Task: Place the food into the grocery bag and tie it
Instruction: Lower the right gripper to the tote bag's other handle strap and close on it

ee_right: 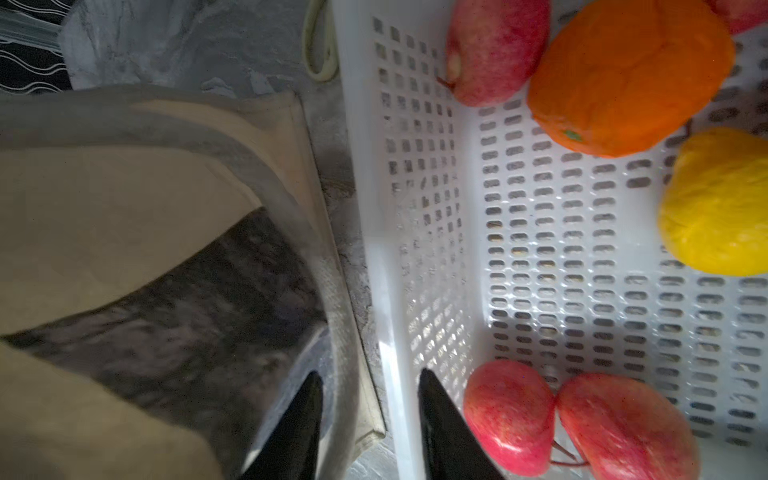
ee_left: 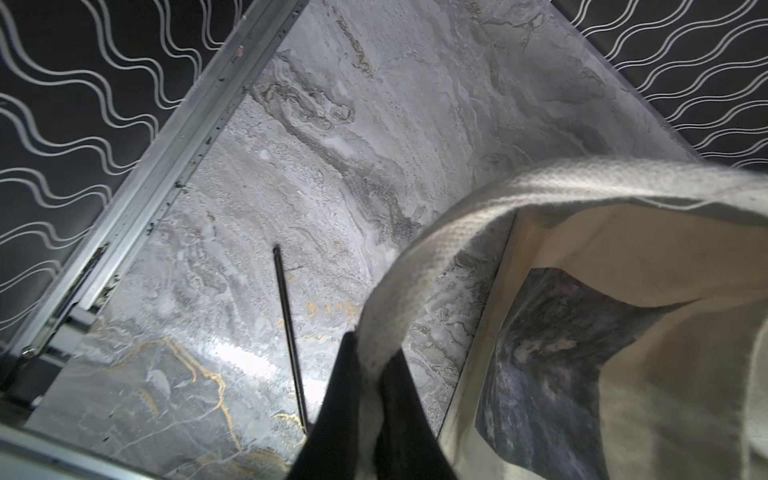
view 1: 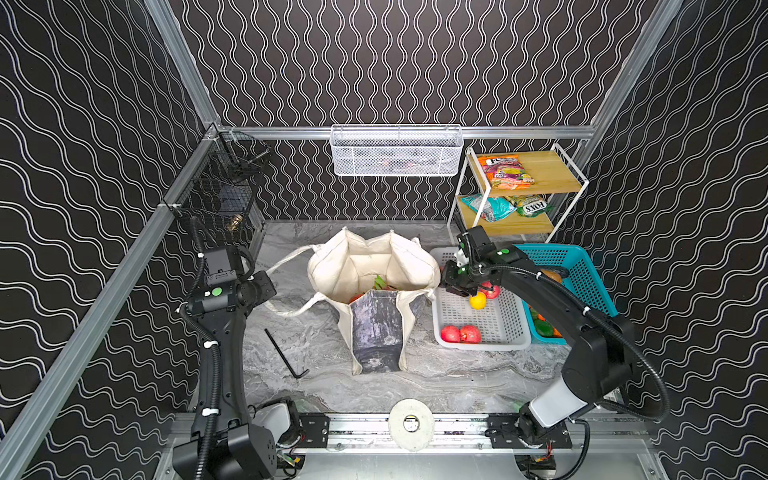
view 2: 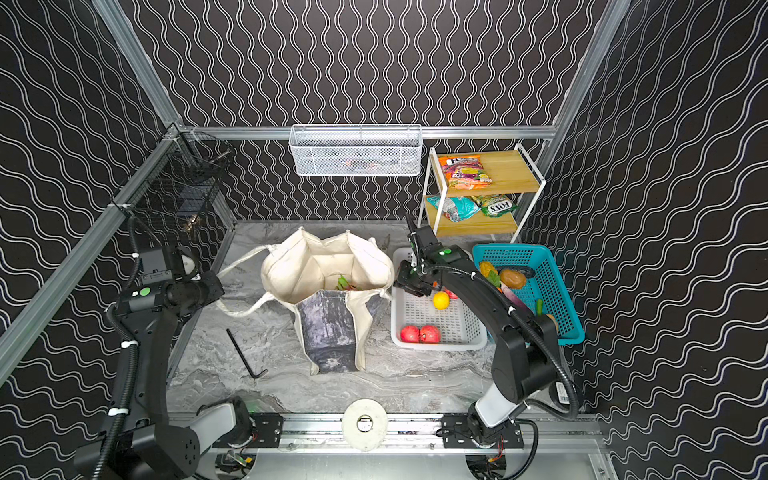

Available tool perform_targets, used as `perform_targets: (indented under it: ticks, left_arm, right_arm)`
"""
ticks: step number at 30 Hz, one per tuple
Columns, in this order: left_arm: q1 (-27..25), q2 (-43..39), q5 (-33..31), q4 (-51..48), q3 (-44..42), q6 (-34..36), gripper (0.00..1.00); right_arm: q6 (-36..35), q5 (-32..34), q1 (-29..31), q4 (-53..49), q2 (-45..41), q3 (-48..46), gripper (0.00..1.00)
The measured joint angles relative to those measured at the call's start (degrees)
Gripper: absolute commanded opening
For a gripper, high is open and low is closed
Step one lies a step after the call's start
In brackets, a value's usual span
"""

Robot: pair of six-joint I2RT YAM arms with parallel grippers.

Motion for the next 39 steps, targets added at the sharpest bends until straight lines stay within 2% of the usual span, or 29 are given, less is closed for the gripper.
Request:
perform_targets:
  ticks: [10, 16, 21, 25, 31, 39]
  left_arm:
    - [0.0, 0.7, 4.3, 1.5, -1.6, 0.0, 0.00]
    - [0.0, 1.4, 6.1, 2.7, -2.4, -0.1, 0.00]
    - [0.0, 1.6, 7.3, 3.0, -2.8, -0.2, 0.00]
    - [0.0, 1.6, 7.3, 3.1, -2.7, -0.2, 0.00]
    - [0.0, 1.6, 7.5, 3.4, -2.7, -0.2, 0.00]
    - [0.0, 1.8, 7.7, 3.4, -2.7, -0.2, 0.00]
  right_arm:
    - [-0.7, -3.0, 12.8, 1.0, 7.3, 8.9, 0.40]
    - [-0.9, -3.0, 17.5, 0.9, 10.1, 12.0, 0.46]
    - [-0.8, 1.2, 16.6, -0.4, 9.6, 11.5, 0.57]
    - [0.9, 5.4, 14.0, -0.8, 5.8, 8.5, 0.59]
    - [3.3, 6.8, 10.0, -0.6, 3.8, 5.0, 0.58]
    - [4.5, 1.9, 8.4, 1.8, 7.9, 5.0, 0.49]
